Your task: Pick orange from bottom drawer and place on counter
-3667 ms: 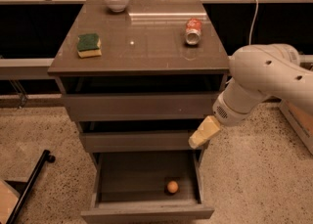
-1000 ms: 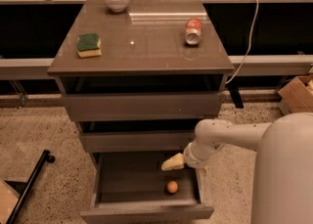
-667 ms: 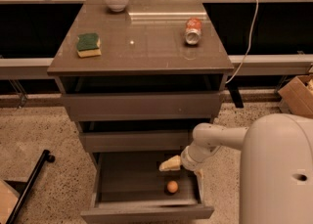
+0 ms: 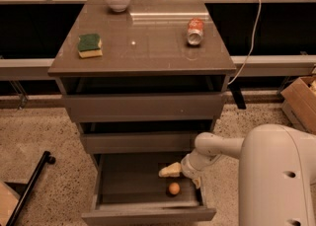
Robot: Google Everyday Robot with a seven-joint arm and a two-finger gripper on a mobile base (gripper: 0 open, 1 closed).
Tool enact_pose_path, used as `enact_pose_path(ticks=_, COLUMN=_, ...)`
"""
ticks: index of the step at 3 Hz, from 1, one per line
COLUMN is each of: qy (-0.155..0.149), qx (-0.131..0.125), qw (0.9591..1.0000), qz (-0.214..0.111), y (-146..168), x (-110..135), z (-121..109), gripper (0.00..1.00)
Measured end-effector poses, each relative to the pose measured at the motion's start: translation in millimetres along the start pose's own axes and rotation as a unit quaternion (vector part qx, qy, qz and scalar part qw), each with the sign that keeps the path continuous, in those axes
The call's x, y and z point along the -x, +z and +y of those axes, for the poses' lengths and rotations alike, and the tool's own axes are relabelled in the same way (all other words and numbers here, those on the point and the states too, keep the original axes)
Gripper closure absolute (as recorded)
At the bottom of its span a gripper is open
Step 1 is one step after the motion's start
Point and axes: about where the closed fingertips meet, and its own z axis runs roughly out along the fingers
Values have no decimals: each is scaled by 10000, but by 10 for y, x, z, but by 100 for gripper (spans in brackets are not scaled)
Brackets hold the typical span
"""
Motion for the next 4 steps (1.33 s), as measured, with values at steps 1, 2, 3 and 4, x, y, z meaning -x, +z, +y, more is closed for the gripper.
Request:
enact_pose_path(ticks=1, qy=158, qx=-74, qw=9998, qz=85, y=96, x=4, z=-21, gripper=0)
enact_pose_path(ticks=2, qy=205, qx=174, qw=9996, qz=-33, y=265, x=110, z=-20, gripper=0)
enact_pose_path(ticks=3, qy=142, qx=574, qw=9980, qz=-238, y=460, x=279, z=-33, gripper=0)
enact_pose_path(ticks=4, qy=133, qx=765, qw=9964, qz=-350, y=628, x=422, z=-57, gripper=0)
